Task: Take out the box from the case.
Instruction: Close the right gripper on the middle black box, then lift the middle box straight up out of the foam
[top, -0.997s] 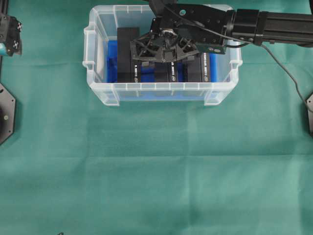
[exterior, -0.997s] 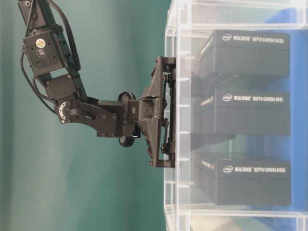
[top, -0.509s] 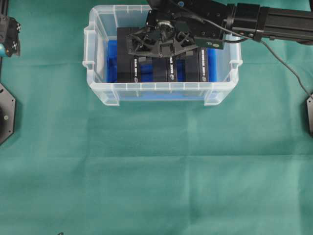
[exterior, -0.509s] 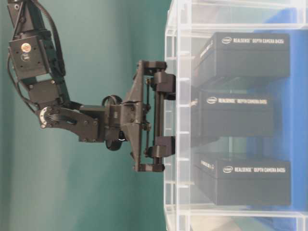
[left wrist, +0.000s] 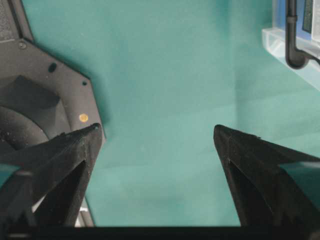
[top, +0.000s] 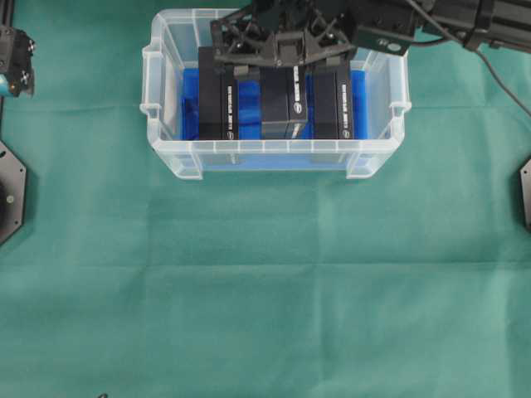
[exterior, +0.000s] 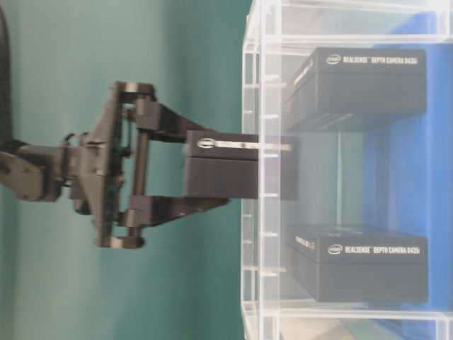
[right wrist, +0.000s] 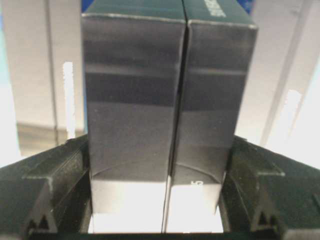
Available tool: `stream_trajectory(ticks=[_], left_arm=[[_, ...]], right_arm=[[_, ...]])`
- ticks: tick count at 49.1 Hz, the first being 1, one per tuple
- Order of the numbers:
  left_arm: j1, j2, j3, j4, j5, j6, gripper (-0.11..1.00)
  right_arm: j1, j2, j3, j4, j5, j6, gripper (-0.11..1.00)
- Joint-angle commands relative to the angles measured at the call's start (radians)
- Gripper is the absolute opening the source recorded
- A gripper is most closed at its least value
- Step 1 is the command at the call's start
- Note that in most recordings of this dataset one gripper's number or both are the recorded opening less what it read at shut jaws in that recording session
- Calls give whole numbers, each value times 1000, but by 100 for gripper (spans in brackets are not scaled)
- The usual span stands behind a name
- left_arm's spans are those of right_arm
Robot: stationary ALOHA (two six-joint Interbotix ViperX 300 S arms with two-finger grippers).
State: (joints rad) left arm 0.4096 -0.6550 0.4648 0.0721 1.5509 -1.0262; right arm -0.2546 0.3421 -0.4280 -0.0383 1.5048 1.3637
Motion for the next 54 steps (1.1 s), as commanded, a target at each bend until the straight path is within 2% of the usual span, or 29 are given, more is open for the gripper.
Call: stream_trajectory(ticks=[1,28,39,54], left_arm=[[3,-3,-17,3,2,2,98],[3,-2,-18,2,2,2,98],[2,-3,-18,2,2,-2,98],[3,-3,-17,0,2,-6,98]], right_arm=[[2,-55,-67,-6,48,-2,66],[6,-55,-222,-15,210,-2,66],[9,-55,-247,-15,250,-2,66],[9,-55,-249,-31,247,-2,66]])
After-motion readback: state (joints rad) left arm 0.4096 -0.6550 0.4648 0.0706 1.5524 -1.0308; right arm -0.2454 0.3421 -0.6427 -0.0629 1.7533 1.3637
